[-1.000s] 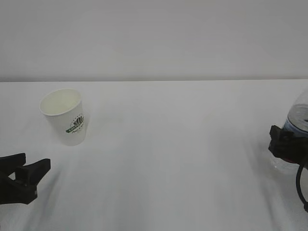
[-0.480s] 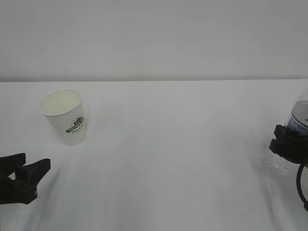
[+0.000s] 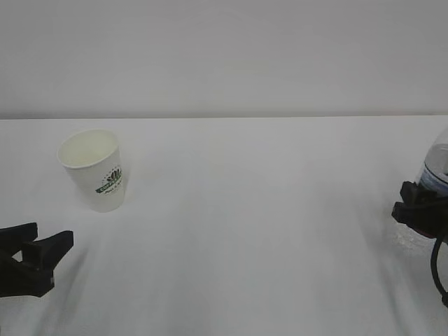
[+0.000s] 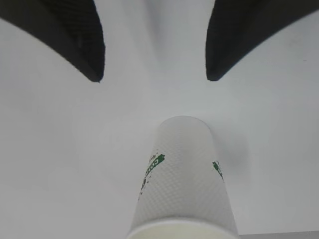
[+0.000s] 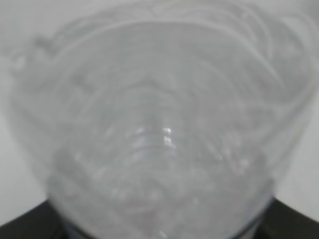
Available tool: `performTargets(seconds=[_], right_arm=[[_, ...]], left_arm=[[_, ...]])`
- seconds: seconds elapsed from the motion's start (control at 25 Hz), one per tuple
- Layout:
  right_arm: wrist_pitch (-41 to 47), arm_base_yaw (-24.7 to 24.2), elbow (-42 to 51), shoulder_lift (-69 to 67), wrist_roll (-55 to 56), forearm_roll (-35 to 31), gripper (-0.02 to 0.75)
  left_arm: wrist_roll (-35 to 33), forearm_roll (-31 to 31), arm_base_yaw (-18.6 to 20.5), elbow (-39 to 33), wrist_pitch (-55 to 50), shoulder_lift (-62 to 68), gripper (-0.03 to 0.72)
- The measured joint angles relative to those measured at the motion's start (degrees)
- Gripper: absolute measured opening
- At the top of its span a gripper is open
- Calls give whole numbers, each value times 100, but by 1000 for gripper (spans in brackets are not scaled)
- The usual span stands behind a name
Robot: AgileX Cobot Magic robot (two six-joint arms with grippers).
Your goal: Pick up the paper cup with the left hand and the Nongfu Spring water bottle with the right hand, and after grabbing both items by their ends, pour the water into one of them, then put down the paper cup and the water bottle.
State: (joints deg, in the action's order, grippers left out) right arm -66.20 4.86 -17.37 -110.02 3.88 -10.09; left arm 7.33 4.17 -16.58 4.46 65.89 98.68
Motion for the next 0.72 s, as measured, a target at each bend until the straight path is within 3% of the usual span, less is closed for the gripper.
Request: performTargets(seconds=[0.72], right_arm=[[279, 0, 9, 312, -216, 527, 416]], left_arm=[[0, 0, 0, 0, 4, 0, 461]])
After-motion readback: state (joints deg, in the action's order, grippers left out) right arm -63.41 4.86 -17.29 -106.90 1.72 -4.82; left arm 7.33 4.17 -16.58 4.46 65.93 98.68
